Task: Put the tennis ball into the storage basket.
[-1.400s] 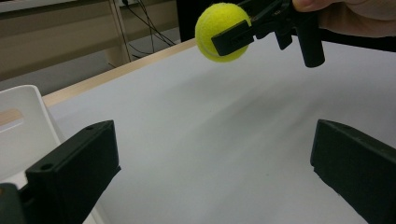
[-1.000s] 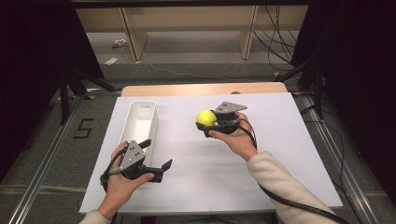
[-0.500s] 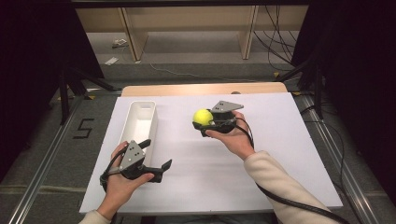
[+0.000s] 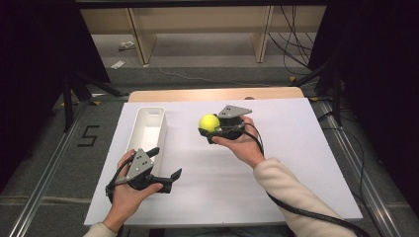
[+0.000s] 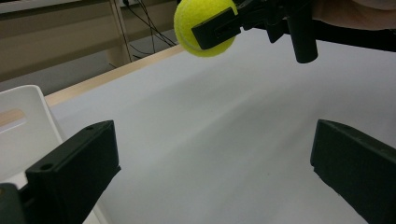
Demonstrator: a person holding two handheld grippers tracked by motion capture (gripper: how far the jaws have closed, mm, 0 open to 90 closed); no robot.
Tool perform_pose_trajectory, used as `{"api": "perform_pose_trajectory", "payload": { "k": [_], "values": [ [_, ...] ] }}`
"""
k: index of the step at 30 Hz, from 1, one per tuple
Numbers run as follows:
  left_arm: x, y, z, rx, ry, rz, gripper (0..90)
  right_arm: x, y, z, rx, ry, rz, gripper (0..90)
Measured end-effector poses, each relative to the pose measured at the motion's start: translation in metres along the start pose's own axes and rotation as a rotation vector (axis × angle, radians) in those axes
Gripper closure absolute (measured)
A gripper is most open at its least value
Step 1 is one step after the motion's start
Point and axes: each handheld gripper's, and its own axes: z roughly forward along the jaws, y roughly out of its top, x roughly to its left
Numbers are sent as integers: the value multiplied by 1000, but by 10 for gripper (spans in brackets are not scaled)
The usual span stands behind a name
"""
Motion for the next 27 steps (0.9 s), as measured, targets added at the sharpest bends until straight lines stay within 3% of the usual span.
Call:
{"api": "perform_pose_trajectory", "payload": {
  "k": [27],
  "values": [
    [0, 0, 0, -3, 2, -2, 5, 12, 13, 10, -5, 23, -12, 268]
  ]
}}
